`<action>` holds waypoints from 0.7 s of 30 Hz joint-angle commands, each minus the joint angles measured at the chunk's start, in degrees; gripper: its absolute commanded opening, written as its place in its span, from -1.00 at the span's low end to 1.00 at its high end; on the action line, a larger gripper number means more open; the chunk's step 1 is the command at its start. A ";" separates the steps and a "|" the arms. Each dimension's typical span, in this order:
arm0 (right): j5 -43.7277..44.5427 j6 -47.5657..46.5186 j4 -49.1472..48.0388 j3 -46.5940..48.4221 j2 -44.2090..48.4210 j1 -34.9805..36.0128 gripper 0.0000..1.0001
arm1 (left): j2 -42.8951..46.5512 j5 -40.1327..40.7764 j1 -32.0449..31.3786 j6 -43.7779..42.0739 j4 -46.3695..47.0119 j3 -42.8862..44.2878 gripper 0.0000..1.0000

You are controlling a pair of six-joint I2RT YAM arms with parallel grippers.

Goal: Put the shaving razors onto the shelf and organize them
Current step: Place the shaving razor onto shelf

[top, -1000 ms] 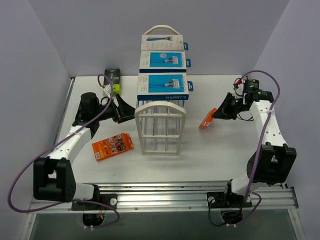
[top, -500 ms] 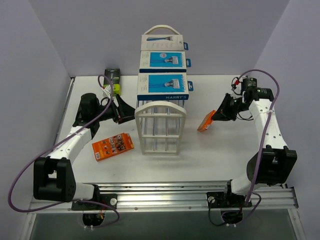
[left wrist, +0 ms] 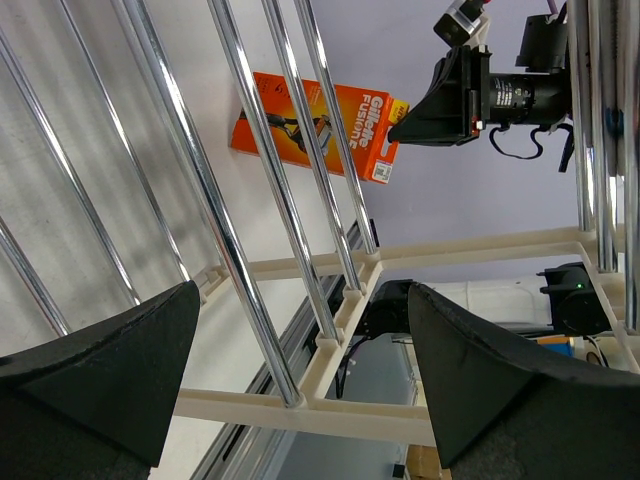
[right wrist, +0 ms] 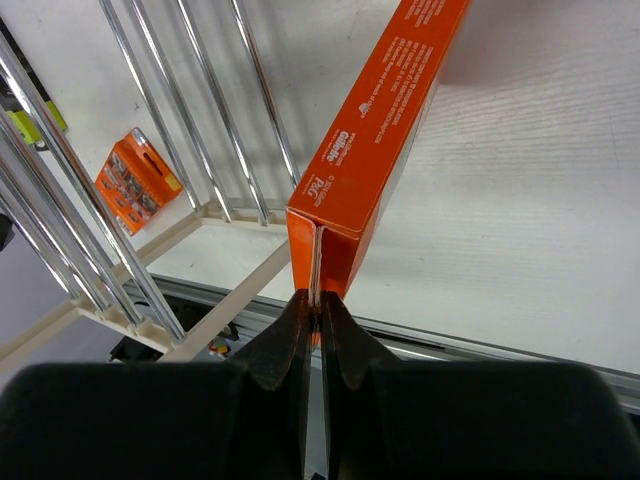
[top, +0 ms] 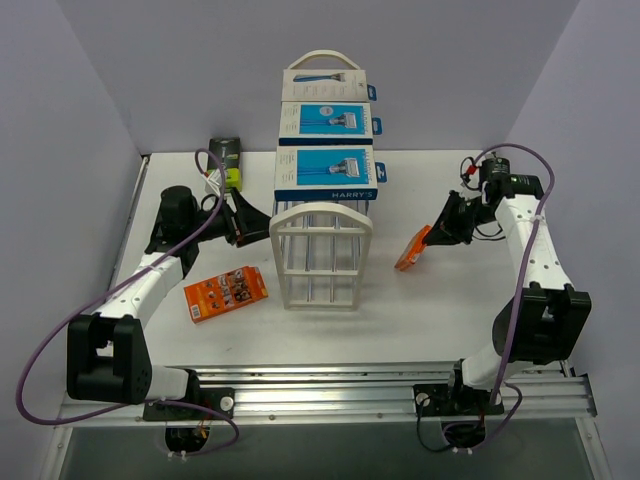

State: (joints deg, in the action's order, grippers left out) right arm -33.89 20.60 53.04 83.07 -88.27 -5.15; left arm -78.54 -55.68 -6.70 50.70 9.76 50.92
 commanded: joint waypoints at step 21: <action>1.90 -1.00 1.46 1.04 -1.55 -0.13 -0.55 | -0.03 -1.71 0.28 0.37 3.51 -0.11 0.88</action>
State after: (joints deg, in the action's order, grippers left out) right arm -32.62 20.03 53.08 83.07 -88.97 -5.21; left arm -78.56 -56.05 -6.68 50.98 10.15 50.52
